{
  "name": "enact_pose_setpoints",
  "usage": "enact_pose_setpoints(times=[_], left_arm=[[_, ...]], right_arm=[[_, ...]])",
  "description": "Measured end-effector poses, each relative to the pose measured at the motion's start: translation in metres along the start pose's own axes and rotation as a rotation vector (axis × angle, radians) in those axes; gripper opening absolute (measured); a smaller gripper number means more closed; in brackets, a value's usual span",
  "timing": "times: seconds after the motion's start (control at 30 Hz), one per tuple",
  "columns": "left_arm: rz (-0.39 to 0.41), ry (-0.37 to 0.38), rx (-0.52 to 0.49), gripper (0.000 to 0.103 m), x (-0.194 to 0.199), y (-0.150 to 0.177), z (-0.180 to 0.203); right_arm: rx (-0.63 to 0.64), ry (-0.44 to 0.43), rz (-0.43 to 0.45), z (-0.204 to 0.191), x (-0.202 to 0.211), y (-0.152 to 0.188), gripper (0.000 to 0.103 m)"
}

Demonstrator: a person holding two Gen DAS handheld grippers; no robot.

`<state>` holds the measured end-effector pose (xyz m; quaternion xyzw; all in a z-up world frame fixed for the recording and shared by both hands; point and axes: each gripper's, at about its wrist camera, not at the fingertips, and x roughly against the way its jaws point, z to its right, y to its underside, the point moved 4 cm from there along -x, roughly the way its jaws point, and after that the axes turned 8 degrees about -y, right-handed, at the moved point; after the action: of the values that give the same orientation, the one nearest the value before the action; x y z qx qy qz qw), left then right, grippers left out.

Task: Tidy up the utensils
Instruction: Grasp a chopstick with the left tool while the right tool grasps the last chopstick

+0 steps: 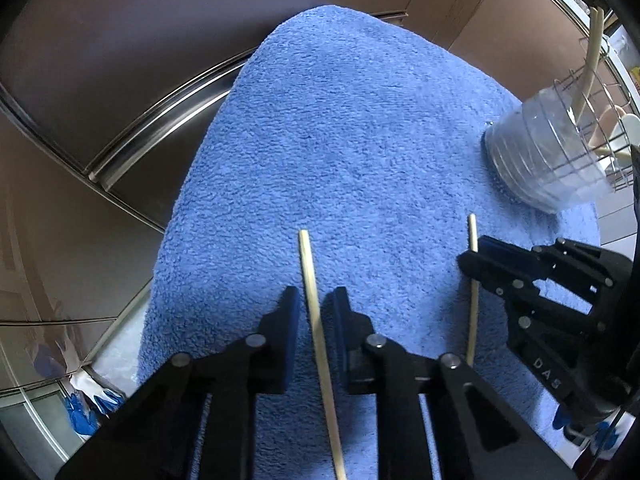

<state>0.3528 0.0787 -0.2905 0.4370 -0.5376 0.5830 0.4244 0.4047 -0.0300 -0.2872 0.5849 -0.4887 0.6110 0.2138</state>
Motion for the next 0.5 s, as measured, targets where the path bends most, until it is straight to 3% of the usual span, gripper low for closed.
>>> enact_pose_setpoints(times=[0.27,0.5], left_arm=[[0.001,-0.043,-0.03,0.012,0.0,-0.001,0.007],[0.013,-0.025,0.019,0.006,0.001,-0.002,0.002]], right_arm=[[0.028,0.012,-0.04,-0.001,-0.012,-0.015,0.013],[0.033,-0.015,-0.062,-0.004,-0.011,-0.012,0.006]])
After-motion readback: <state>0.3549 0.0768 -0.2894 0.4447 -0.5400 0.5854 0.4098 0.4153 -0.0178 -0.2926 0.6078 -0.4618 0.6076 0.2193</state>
